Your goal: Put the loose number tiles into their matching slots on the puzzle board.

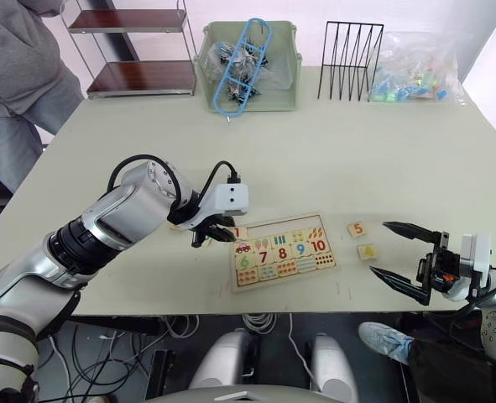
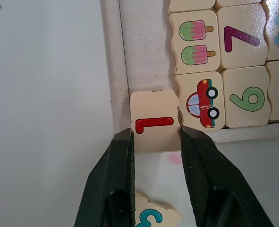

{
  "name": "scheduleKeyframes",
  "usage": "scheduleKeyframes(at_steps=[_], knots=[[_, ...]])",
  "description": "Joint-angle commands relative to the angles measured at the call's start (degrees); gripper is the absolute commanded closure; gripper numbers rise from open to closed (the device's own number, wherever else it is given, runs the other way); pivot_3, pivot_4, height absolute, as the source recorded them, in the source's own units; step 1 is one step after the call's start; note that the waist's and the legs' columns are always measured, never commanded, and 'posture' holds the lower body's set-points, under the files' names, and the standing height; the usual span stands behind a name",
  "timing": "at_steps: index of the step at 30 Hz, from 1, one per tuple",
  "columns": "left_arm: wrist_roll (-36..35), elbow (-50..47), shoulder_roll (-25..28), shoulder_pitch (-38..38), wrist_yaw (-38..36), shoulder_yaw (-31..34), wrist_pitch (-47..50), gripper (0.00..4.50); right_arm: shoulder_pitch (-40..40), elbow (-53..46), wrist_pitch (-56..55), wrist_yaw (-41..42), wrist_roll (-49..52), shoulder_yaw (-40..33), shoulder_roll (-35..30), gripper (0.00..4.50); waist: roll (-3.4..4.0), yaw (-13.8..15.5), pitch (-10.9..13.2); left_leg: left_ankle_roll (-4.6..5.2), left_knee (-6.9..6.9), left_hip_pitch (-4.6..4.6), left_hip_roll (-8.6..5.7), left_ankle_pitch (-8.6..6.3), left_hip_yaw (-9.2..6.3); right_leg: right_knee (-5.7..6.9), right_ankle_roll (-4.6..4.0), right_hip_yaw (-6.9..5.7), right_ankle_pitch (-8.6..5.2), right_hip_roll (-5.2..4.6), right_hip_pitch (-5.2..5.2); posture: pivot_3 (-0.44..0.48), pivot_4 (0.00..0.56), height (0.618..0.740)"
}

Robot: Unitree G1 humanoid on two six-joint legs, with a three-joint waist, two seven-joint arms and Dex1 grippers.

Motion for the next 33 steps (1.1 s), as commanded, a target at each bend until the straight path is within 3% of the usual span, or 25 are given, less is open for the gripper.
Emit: scheduleKeyframes(at_steps=[1,21,28,29,33], knots=[[0.0,-0.4,-0.3,0.0,0.1,0.3,-0.6,3.62,0.0,-2.2,-0.5,-0.1,0.7,-0.9,-0.4,0.00,0.00,0.1,0.0,0.00,0.00,0.00,0.00,0.00,0.00,0.00,0.00,0.00,0.00,0.00,0.00,0.000,0.150,0.740],[-0.3,-0.1,-1.1,0.4,0.2,0.5,-1.4,3.62,0.6,-2.6,-0.6,-0.3,0.6,-1.2,-0.5,0.00,0.00,0.2,0.0,0.00,0.04,-0.01,-0.01,0.00,0.00,0.01,0.00,0.00,0.00,0.00,0.01,0.000,0.150,0.740],[-0.4,0.1,-1.5,0.7,0.8,1.3,-1.3,0.28,0.5,-2.4,-0.7,-0.2,0.5,-1.2,-0.5,0.00,0.00,0.2,0.0,0.00,0.05,0.00,0.00,0.00,-0.02,0.01,0.00,-0.01,0.00,0.00,0.04,0.000,0.150,0.740],[-0.4,0.1,-1.6,0.8,0.8,1.4,-1.2,0.07,0.5,-2.4,-0.7,-0.2,0.5,-1.2,-0.5,0.00,0.00,0.2,0.0,0.01,0.06,-0.01,0.00,0.00,-0.02,0.00,0.00,-0.01,0.00,0.00,0.04,0.000,0.150,0.740],[-1.1,0.4,-1.8,0.4,0.6,2.2,-0.9,0.07,0.3,-2.2,-0.7,-0.2,0.3,-1.1,-0.5,0.00,0.00,0.2,0.0,0.00,0.06,-0.01,0.00,0.00,-0.02,0.00,0.00,-0.02,0.00,0.00,0.04,0.000,0.150,0.740]])
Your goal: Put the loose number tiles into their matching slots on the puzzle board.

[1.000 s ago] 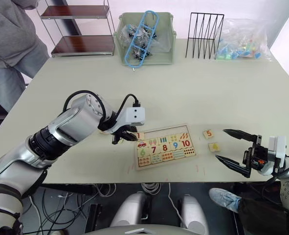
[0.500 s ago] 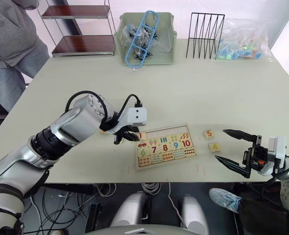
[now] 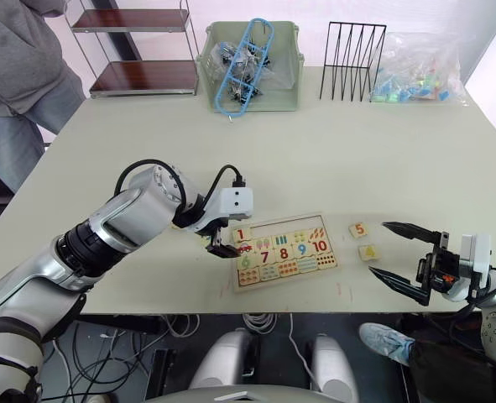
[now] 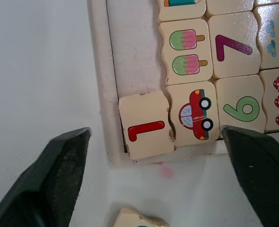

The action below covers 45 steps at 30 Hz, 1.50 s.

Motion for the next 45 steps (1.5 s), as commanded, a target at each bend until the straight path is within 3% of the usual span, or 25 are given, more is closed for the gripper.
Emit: scheduleKeyframes(at_steps=[1,8,19,27,28,29,31,36,45], knots=[[-1.2,0.0,0.0,-0.7,0.1,2.6,0.2,0.07,-0.1,-1.3,-0.7,-0.1,0.4,-1.1,-0.5,0.00,0.00,0.0,0.0,0.00,0.00,0.00,0.00,0.00,0.00,0.00,0.00,0.00,0.00,0.00,0.00,0.000,0.150,0.740],[-4.8,3.0,1.2,-0.8,-1.0,8.0,-2.5,0.07,0.2,-2.1,-0.5,-0.6,0.5,-1.1,-0.3,0.00,0.00,0.0,0.0,0.00,0.00,0.00,0.01,0.00,-0.01,0.00,0.00,-0.01,0.00,0.00,0.00,0.000,0.150,0.740],[-8.8,10.4,3.4,5.4,0.4,19.1,-17.0,0.07,0.2,-1.8,-0.6,-0.7,0.7,-1.0,-0.2,0.00,0.00,0.0,0.0,0.00,0.02,0.02,0.04,0.00,-0.02,0.00,0.00,-0.03,0.00,-0.01,0.03,0.000,0.150,0.740],[-12.1,16.5,-0.1,11.6,4.1,27.2,-28.5,0.07,-0.5,-1.6,-0.3,-0.8,0.7,-0.6,-0.2,0.00,0.00,0.0,0.0,0.00,0.05,0.01,0.06,0.00,-0.02,0.01,0.00,-0.04,0.00,-0.04,0.04,0.000,0.150,0.740],[-12.7,16.8,-0.4,12.3,3.7,28.0,-29.8,0.60,-0.5,-1.6,-0.3,-0.8,0.7,-0.6,-0.2,0.00,0.00,0.1,0.0,0.00,0.06,0.01,0.06,0.00,-0.02,0.00,0.00,-0.05,0.01,-0.04,0.04,0.000,0.150,0.740],[-13.2,17.0,-0.4,12.8,2.7,28.2,-30.6,0.84,-0.5,-1.5,-0.3,-0.8,0.7,-0.6,-0.3,0.00,0.00,0.1,0.0,0.00,0.06,0.00,0.06,0.00,-0.03,0.01,0.00,-0.06,0.00,-0.05,0.04,0.000,0.150,0.740],[-13.7,17.1,0.0,13.8,0.9,28.4,-32.2,1.99,-0.5,-1.5,-0.2,-0.8,0.7,-0.7,-0.3,0.00,0.00,0.1,0.0,0.00,0.06,0.00,0.05,0.00,-0.03,0.01,0.00,-0.07,0.00,-0.05,0.04,0.000,0.150,0.740],[-13.4,17.4,0.7,15.1,-2.4,27.5,-33.4,4.33,-0.5,-1.8,-0.1,-1.1,0.8,-0.6,-0.3,0.00,0.01,0.1,0.0,0.00,0.06,0.01,0.04,0.00,-0.03,0.01,0.00,-0.07,0.01,-0.04,0.05,0.000,0.150,0.740],[-11.4,14.8,0.5,16.8,-4.1,24.6,-30.2,4.46,-0.4,-1.0,-0.6,-0.8,0.7,-0.8,-0.2,0.00,0.01,0.0,0.0,0.00,0.06,0.00,0.04,-0.01,-0.04,0.01,0.00,-0.08,0.00,-0.04,0.05,0.000,0.150,0.740]])
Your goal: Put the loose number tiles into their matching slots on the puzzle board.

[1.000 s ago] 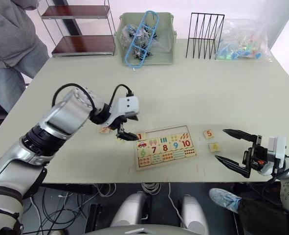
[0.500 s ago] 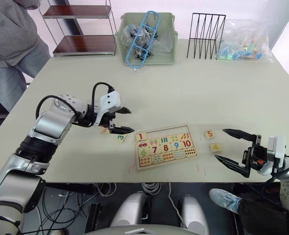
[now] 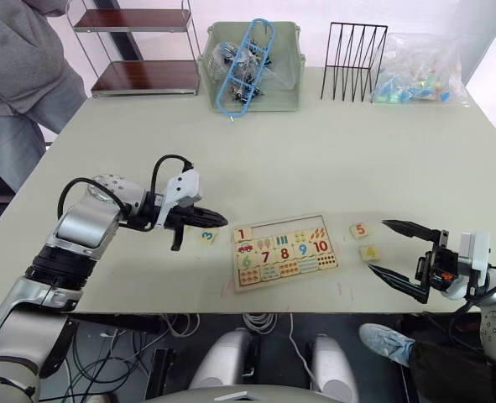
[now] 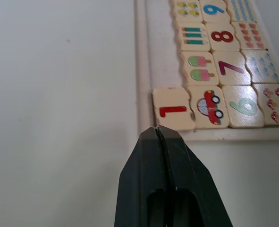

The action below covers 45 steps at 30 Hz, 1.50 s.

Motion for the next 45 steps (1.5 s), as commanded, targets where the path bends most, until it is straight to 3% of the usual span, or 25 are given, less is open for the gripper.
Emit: scheduleKeyframes(at_steps=[1,45], knots=[[0.7,-2.2,0.3,0.2,0.0,-0.8,0.9,4.46,-0.1,-0.8,-0.7,0.4,0.7,-1.0,-0.2,0.00,0.00,0.0,0.0,0.00,0.00,0.00,0.00,0.00,0.00,0.00,0.00,0.00,0.00,0.00,0.00,0.000,0.150,0.740],[2.6,-1.1,-2.2,-0.2,1.6,-2.2,-0.1,4.46,0.4,-0.7,-1.1,0.6,0.7,-1.1,-0.4,0.00,0.00,0.0,0.0,0.00,0.00,0.00,0.00,0.00,-0.01,0.00,0.00,0.00,0.00,0.00,0.00,0.000,0.150,0.740]])
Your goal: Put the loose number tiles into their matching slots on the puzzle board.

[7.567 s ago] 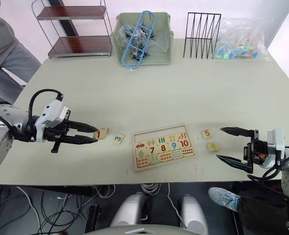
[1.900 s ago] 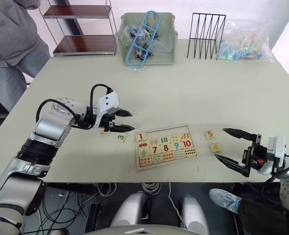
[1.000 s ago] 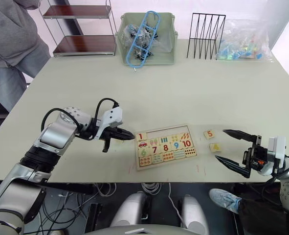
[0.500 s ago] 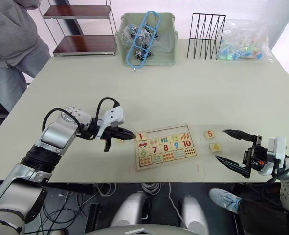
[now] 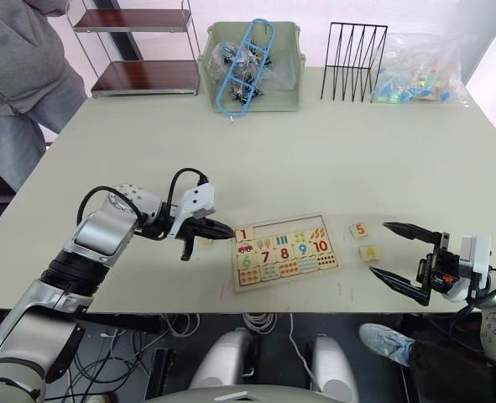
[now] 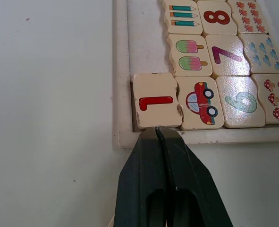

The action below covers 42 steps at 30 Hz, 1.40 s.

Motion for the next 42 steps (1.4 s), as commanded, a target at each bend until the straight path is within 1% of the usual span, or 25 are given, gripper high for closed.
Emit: scheduleKeyframes(at_steps=[1,9,13,16,19,21,24,26,28,30,31,32,33,35,36,37,38,39,40,41,42], knots=[[0.3,-0.9,0.2,-0.5,0.0,0.4,-1.0,4.46,0.1,-1.9,0.0,-0.4,0.8,-1.1,-0.4,0.00,0.00,0.0,0.0,0.00,0.00,0.00,0.00,0.00,0.00,0.00,0.00,0.00,0.00,0.00,0.00,0.000,0.150,0.740],[-0.5,-1.2,1.4,0.3,-0.4,2.0,-1.2,4.46,0.4,-2.2,0.1,-0.5,0.8,-1.1,-0.4,0.00,0.00,0.0,0.0,0.00,0.00,0.00,0.00,0.00,0.00,0.00,0.00,0.00,0.00,0.00,0.00,0.000,0.150,0.740],[-4.0,-3.2,1.8,1.7,-0.4,5.4,0.3,4.46,0.5,-2.2,0.6,-1.2,1.1,-1.3,-0.3,0.00,0.00,0.0,0.0,0.00,0.00,0.00,0.01,0.00,0.00,0.00,0.00,0.00,0.00,0.00,0.00,0.000,0.150,0.740],[-6.8,-5.4,2.2,4.0,1.2,9.6,0.8,4.46,-0.5,-1.5,1.3,-2.8,1.0,-1.5,-0.2,0.00,0.01,0.0,0.0,0.00,0.00,0.00,0.03,0.00,0.00,0.00,0.00,0.00,0.00,-0.01,0.00,0.000,0.150,0.740],[-9.0,-7.9,2.0,6.9,4.6,14.2,1.6,4.46,-1.5,-0.7,1.5,-5.2,-0.1,-1.6,-0.1,0.00,0.01,-0.1,0.0,0.00,0.00,0.01,0.05,0.00,-0.01,0.00,0.00,0.00,0.00,-0.01,0.00,0.000,0.150,0.740],[-11.4,-10.2,1.4,9.9,7.3,18.5,2.0,4.46,-2.0,0.0,1.4,-7.2,-1.3,-1.4,-0.1,0.00,0.01,-0.1,0.0,0.00,-0.01,0.02,0.05,0.00,-0.01,0.00,-0.01,0.00,0.00,-0.03,0.00,0.000,0.150,0.740],[-13.2,-13.1,1.1,13.2,9.9,21.7,2.0,4.46,-2.3,0.7,1.0,-8.9,-2.5,-1.4,-0.2,0.00,0.02,-0.1,0.0,-0.01,-0.03,0.02,0.06,0.00,-0.01,-0.01,-0.01,-0.01,0.00,-0.07,0.00,0.000,0.150,0.740],[-15.1,-15.9,0.6,17.5,12.4,25.6,1.6,4.46,-2.7,1.3,2.0,-10.8,-3.3,-1.4,-0.4,0.00,0.02,0.0,0.0,-0.01,-0.03,0.02,0.05,-0.01,-0.01,-0.01,-0.01,-0.02,0.00,-0.11,0.01,0.000,0.150,0.740],[-18.2,-20.4,-1.5,23.9,16.8,31.7,2.9,4.46,-3.1,1.5,3.4,-13.2,-3.8,-1.4,-0.5,0.00,0.04,-0.1,0.0,0.00,-0.03,0.03,0.05,-0.01,0.01,-0.01,-0.01,0.00,0.00,-0.17,0.02,0.000,0.150,0.740],[-19.9,-24.0,-2.9,28.5,20.3,35.5,4.4,4.46,-3.3,1.7,3.8,-14.3,-4.6,-1.2,-0.5,0.00,0.03,-0.3,0.0,-0.01,-0.06,0.04,0.08,-0.02,0.02,-0.03,-0.02,0.15,0.00,-0.47,0.02,0.000,0.150,0.740],[-20.6,-25.5,-3.4,30.5,21.3,36.7,4.8,3.97,-3.4,1.9,4.1,-15.0,-5.0,-1.0,-0.5,0.00,0.03,-0.2,0.0,-0.01,-0.06,0.04,0.08,-0.02,-0.01,-0.02,-0.02,0.13,0.00,-0.47,0.02,0.000,0.150,0.740],[-20.9,-26.9,-3.9,32.5,22.6,37.8,4.9,3.95,-3.6,2.2,4.5,-16.0,-5.5,-1.0,-0.5,0.00,0.03,-0.1,0.0,-0.01,-0.08,0.04,0.09,-0.02,-0.03,-0.02,-0.03,0.11,0.00,-0.47,0.02,0.000,0.150,0.740],[-21.3,-28.1,-4.3,34.3,23.8,38.8,5.2,3.76,-3.9,2.6,4.7,-17.0,-6.0,-1.0,-0.4,0.00,0.03,-0.1,0.0,-0.01,-0.08,0.05,0.09,-0.02,-0.03,-0.01,-0.03,0.10,0.00,-0.48,0.04,0.000,0.150,0.740],[-21.7,-30.1,-5.3,38.3,25.6,40.8,4.6,2.89,-4.3,3.4,5.2,-18.8,-7.0,-1.0,-0.3,0.00,0.03,0.1,0.0,-0.02,-0.08,0.09,0.08,-0.02,-0.02,-0.03,-0.04,0.10,0.01,-0.53,0.08,0.000,0.150,0.740],[-22.0,-31.1,-5.9,40.3,26.5,41.9,4.4,2.54,-4.5,4.1,5.3,-19.6,-7.5,-1.1,-0.3,0.00,0.03,0.1,0.0,-0.01,-0.08,0.10,0.07,-0.02,-0.04,-0.02,-0.05,0.08,0.00,-0.56,0.10,0.000,0.150,0.740],[-22.3,-32.0,-6.4,42.2,27.1,42.7,4.2,1.95,-4.6,4.6,5.1,-20.0,-7.9,-1.1,-0.3,0.00,0.04,0.1,0.0,-0.01,-0.08,0.09,0.07,-0.02,-0.04,-0.04,-0.05,0.07,0.00,-0.56,0.10,0.000,0.150,0.740],[-22.6,-32.7,-6.8,43.8,27.5,43.5,3.8,1.66,-4.6,5.2,4.9,-20.0,-8.1,-1.2,-0.3,0.00,0.03,0.0,0.0,-0.01,-0.09,0.09,0.06,-0.03,-0.03,-0.04,-0.05,0.08,0.00,-0.58,0.10,0.000,0.150,0.740],[-23.0,-33.3,-7.3,45.5,27.9,44.3,3.3,1.11,-4.6,5.8,4.7,-20.1,-8.1,-1.3,-0.3,0.00,0.03,0.0,0.0,-0.01,-0.10,0.09,0.06,-0.03,-0.02,-0.06,-0.06,0.09,0.00,-0.59,0.10,0.000,0.150,0.740],[-23.3,-33.8,-7.6,46.6,28.3,44.7,3.0,0.69,-4.6,6.2,4.6,-20.0,-8.0,-1.5,-0.3,0.00,0.03,0.1,0.0,0.00,-0.11,0.09,0.07,-0.04,-0.02,-0.07,-0.06,0.08,-0.01,-0.60,0.10,0.000,0.150,0.740],[-23.3,-34.2,-8.3,48.9,28.5,45.8,2.3,0.12,-4.5,6.9,4.5,-20.0,-7.9,-1.7,-0.2,0.00,0.04,0.1,0.0,0.00,-0.11,0.08,0.06,-0.04,-0.02,-0.07,-0.07,0.07,-0.01,-0.61,0.10,0.000,0.150,0.740],[-23.4,-34.6,-9.1,50.9,28.9,46.8,1.5,0.05,-4.3,7.7,4.1,-19.6,-7.8,-1.9,-0.2,0.00,0.04,0.0,0.0,0.00,-0.11,0.08,0.06,-0.04,-0.03,-0.07,-0.16,0.06,-0.06,-0.61,0.10,0.000,0.150,0.740]])
